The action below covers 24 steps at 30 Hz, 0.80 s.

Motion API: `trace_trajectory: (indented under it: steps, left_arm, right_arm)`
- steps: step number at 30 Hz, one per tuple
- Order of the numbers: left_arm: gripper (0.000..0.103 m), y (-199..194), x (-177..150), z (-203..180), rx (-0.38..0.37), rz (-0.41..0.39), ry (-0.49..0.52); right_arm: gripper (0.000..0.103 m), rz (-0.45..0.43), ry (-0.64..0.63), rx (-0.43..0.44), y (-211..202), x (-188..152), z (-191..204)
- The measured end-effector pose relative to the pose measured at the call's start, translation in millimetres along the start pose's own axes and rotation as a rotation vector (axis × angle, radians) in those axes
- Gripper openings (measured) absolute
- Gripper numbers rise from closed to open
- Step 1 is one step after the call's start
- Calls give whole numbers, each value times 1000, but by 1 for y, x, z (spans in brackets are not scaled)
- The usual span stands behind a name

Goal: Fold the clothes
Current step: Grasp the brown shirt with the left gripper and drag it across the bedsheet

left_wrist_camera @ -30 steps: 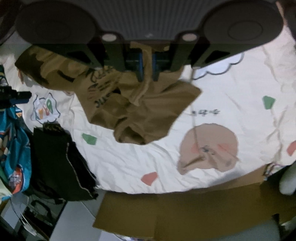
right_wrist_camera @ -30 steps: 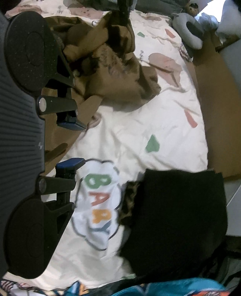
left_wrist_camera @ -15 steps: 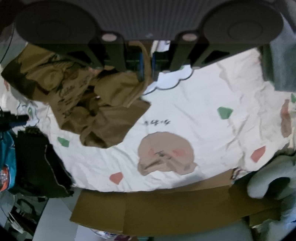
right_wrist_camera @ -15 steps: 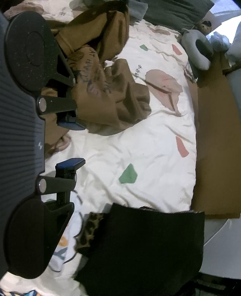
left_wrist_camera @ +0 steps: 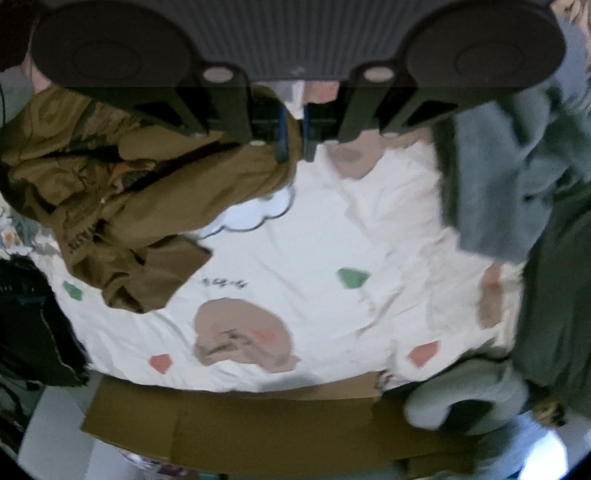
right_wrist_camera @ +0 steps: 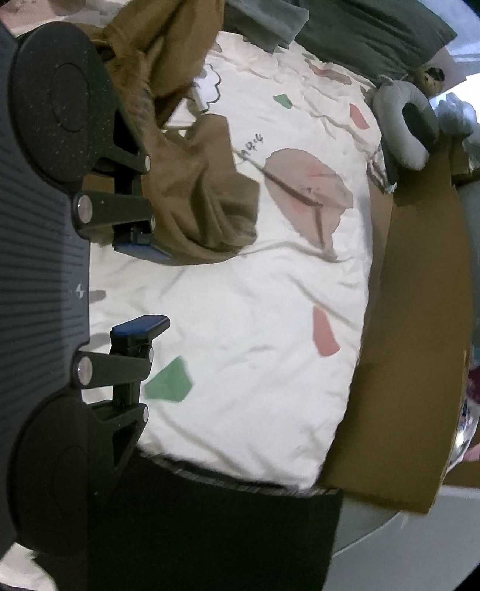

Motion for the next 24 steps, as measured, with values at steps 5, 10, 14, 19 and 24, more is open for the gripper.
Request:
trace_trajectory:
  steps: [5,10,14,19,24]
  left_arm:
    - [8,-17,-25,26,64,15,-46]
    - [8,-31,-46,50,95,34,-107]
    - [8,-41,-62,63,114,45,-131]
    - [8,-52,-80,76,135,66,-165]
    - [8,-60,-96,89,162,89,-201]
  right_arm:
    - [40,3,-24,17,20,15,10]
    - [40,18,-36,36,40,21,23]
    - [40,24,-33,51,56,28,31]
    - [40,36,5,73,78,36,38]
    - [40,52,11,91,97,41,47]
Point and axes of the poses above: each gripper's, at about its wrist camera, not at the fingertips, and y roughly the way its jaws point, z to its left, x to its top, the point moved 6 cm from there along y, roughly the way its jaws point, and after that the axes turned 3 degrees about -y, right-handed, at the moved point
